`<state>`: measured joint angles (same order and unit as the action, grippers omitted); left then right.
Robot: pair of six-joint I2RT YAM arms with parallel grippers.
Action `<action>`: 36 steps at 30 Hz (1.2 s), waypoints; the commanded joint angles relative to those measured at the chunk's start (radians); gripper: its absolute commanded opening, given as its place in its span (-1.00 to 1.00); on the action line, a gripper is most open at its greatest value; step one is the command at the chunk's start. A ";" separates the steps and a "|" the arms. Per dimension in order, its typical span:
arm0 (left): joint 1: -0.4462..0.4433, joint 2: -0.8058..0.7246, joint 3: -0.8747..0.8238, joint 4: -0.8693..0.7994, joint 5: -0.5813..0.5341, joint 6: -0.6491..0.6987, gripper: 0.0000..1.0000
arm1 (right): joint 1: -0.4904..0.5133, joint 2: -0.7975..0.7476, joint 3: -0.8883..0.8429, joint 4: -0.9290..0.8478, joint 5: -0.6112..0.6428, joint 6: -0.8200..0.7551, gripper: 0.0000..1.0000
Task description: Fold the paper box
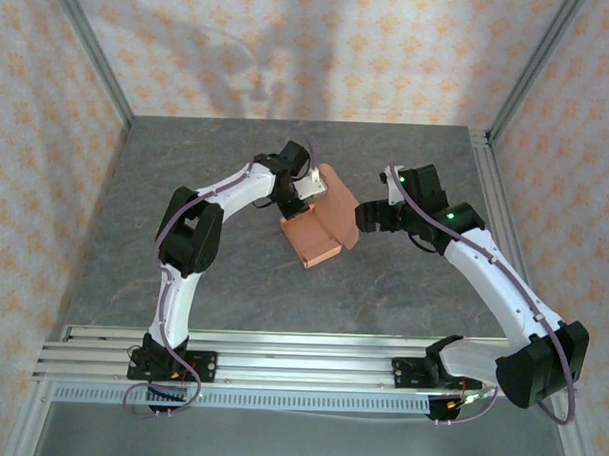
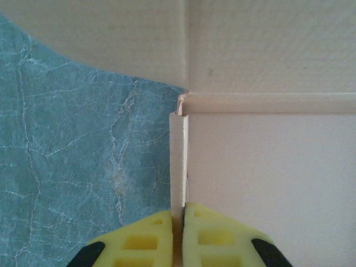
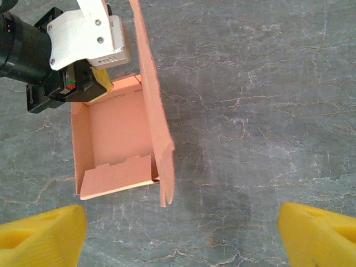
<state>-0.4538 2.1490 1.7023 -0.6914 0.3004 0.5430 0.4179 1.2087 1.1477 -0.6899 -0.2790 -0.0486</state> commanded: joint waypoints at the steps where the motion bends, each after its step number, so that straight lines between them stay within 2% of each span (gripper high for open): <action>1: -0.005 -0.041 -0.064 0.038 -0.048 -0.033 -0.74 | -0.004 -0.020 0.000 0.018 0.021 -0.016 0.78; 9: -0.004 -0.031 -0.066 0.038 -0.065 -0.047 -0.65 | -0.005 -0.011 0.007 0.028 0.012 -0.019 0.77; 14: -0.004 -0.034 -0.068 0.036 -0.076 -0.072 -0.87 | -0.005 -0.015 0.017 0.025 0.016 -0.007 0.77; 17: -0.003 -0.054 -0.084 0.046 -0.102 -0.132 -0.91 | -0.005 -0.016 0.024 0.026 0.041 0.031 0.74; 22: -0.009 -0.089 -0.103 0.055 -0.165 -0.430 -0.98 | -0.005 -0.020 0.018 0.059 0.164 0.129 0.71; 28: -0.013 -0.183 -0.282 0.165 -0.238 -0.816 -0.96 | -0.005 -0.071 -0.022 0.108 0.308 0.209 0.70; 32: -0.031 -0.258 -0.384 0.183 -0.393 -1.040 -1.00 | -0.004 -0.080 -0.086 0.170 0.275 0.257 0.68; 36: -0.054 -0.329 -0.483 0.229 -0.461 -1.187 -1.00 | 0.001 -0.036 -0.138 0.240 0.156 0.325 0.66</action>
<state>-0.4915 1.8805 1.2655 -0.5125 -0.0387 -0.4412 0.4179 1.1431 1.0466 -0.5236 -0.0677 0.1997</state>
